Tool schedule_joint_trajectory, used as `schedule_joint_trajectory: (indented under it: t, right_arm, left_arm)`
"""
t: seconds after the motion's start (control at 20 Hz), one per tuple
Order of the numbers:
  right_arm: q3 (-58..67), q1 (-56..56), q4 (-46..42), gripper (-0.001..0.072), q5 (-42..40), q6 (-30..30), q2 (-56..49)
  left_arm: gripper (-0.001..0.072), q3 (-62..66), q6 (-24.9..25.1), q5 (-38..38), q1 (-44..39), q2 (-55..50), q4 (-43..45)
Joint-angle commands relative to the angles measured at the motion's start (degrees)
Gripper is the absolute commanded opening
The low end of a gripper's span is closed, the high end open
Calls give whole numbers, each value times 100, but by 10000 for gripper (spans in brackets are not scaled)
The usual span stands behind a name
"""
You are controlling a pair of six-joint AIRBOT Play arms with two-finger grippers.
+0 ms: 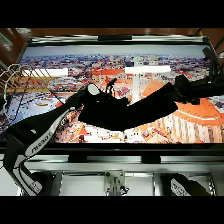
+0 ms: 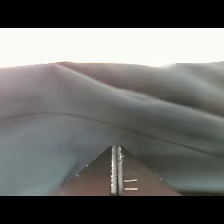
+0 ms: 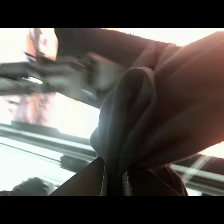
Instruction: Fold the shirts.
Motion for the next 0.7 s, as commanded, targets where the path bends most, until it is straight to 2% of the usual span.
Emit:
schedule_joint_trajectory:
  t: [0.0, 0.1, 0.2, 0.45, 0.65]
  right_arm:
    - [7, 782, -407, 69, -352, 20, -372]
    - [7, 1399, -125, 69, -977, 13, -723]
    - [7, 1956, 190, 69, -1558, -83, -1115]
    - [131, 3003, 1001, 69, -2555, -461, -2317]
    - [667, 3508, 1178, 70, -2859, -487, -3342]
  left_arm:
    - [29, 24, -173, -772, 595, 763, 1755]
    - [30, 24, -310, -1259, 1008, 1480, 3154]
    - [31, 24, -304, -1644, 1539, 2175, 3950]
    - [32, 24, -400, -1880, 3235, 3591, 4175]
    - [33, 22, -396, -2026, 4188, 4253, 4175]
